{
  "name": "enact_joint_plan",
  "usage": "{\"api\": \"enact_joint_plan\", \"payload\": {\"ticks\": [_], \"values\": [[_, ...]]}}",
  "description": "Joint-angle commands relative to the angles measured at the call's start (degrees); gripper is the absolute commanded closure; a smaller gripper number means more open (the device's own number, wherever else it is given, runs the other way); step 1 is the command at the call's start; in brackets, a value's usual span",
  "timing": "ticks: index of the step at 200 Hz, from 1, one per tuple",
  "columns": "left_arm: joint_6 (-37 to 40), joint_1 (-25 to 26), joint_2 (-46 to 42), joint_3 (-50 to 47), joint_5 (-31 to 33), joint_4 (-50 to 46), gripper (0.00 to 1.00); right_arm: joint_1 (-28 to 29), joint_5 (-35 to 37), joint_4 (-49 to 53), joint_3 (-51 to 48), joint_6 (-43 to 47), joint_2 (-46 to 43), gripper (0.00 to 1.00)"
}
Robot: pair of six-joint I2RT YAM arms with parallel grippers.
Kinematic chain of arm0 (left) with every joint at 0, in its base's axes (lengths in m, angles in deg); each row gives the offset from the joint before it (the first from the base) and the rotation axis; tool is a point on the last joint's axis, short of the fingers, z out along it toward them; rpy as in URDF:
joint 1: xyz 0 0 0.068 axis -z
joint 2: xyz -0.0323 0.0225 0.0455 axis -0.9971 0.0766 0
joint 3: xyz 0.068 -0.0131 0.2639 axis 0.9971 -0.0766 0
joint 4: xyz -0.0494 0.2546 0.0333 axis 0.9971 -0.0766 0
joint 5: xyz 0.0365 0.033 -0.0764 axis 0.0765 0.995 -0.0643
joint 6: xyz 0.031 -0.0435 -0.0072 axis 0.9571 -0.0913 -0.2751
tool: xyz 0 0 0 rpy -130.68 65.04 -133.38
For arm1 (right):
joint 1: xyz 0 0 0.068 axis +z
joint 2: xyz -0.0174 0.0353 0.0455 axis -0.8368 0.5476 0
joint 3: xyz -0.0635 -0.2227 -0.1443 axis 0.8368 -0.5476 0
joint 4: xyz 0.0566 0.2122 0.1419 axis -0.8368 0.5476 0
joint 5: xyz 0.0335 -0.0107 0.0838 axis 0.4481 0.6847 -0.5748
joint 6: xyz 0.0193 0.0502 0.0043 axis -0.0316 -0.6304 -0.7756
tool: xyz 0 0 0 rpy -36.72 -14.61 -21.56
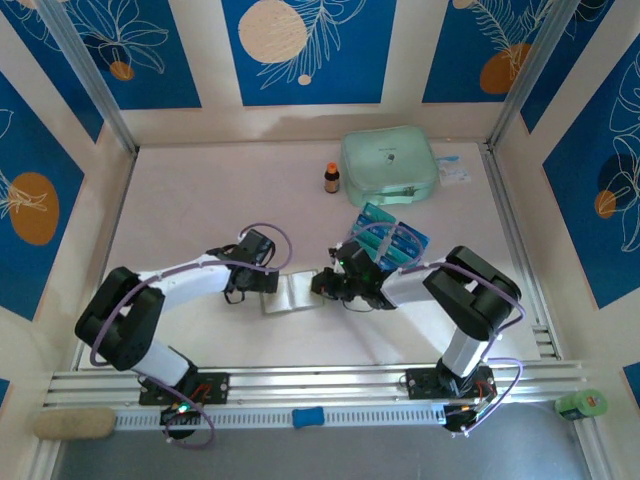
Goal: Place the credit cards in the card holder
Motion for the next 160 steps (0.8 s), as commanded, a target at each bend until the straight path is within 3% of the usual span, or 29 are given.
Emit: {"api": "enact_joint_plan", "payload": {"ticks": [1, 99, 160], "values": [[2.33, -0.45, 1.43, 1.90, 1.71, -0.58, 0.00, 1.67, 1.90, 0.95, -2.49, -1.67, -1.86, 1.00], [5.00, -1.09, 1.72, 4.10, 2.21, -1.38, 0.00, 6.09, 6.77, 4.52, -2.42, -3.15, -7.74, 1.00], [3.63, -1.06, -1.27, 2.59, 1.63, -1.62, 0.00, 6.11, 2.99, 9.56, 6.67, 2.79, -6.06, 1.00]]}}
